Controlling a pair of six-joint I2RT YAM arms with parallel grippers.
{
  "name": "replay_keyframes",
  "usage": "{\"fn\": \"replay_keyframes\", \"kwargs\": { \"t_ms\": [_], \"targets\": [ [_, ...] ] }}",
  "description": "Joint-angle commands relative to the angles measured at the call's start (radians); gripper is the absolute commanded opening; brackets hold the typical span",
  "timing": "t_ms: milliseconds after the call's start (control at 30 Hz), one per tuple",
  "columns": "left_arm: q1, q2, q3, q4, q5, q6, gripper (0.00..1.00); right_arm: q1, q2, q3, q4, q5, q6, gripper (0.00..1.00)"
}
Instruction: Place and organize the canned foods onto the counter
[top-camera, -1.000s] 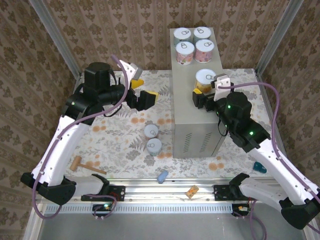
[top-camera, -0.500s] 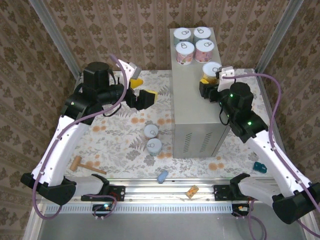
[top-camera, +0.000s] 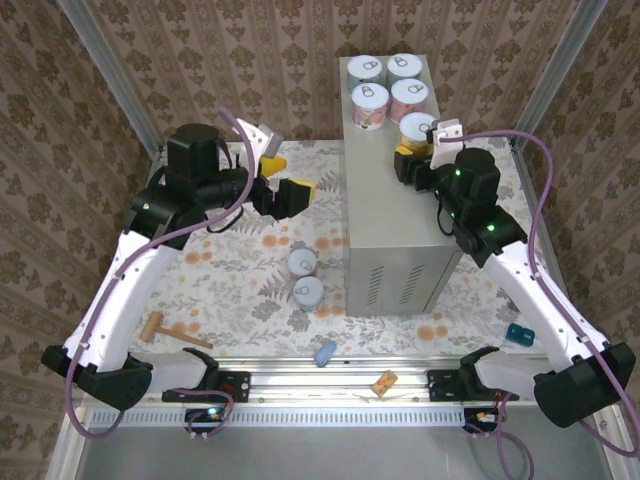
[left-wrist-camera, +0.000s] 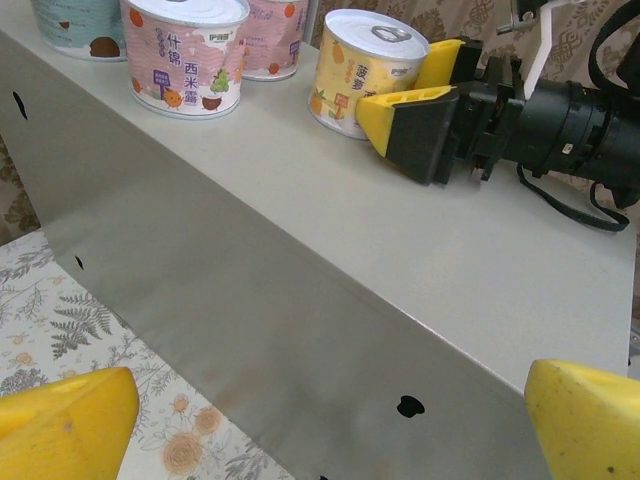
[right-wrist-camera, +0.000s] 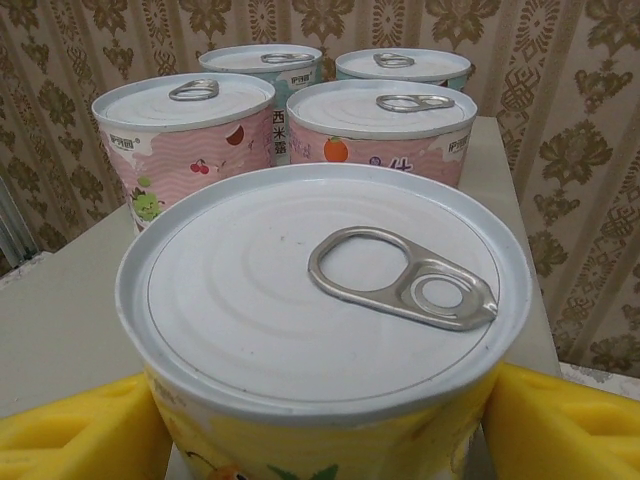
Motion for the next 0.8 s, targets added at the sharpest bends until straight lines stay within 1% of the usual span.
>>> {"fn": "replay_keyframes", "kwargs": {
  "t_ms": [0,300,767],
  "targets": [
    [0.012,-0.015,-0.011,0.021,0.016,-0.015,1.0,-0.01,0.034,0.018,-0.017,-0.023,0.002,0.78],
    [0.017,-0.025,-0.011,0.021,0.016,-0.016,1.0,-0.022,0.068,0.037,-0.021,-0.02,0.002,0.79],
    [0.017,-0.022,-0.01,0.025,0.017,-0.023,1.0,-0.036,0.065,0.033,-0.024,-0.039,0.002,0.84]
  ]
}}
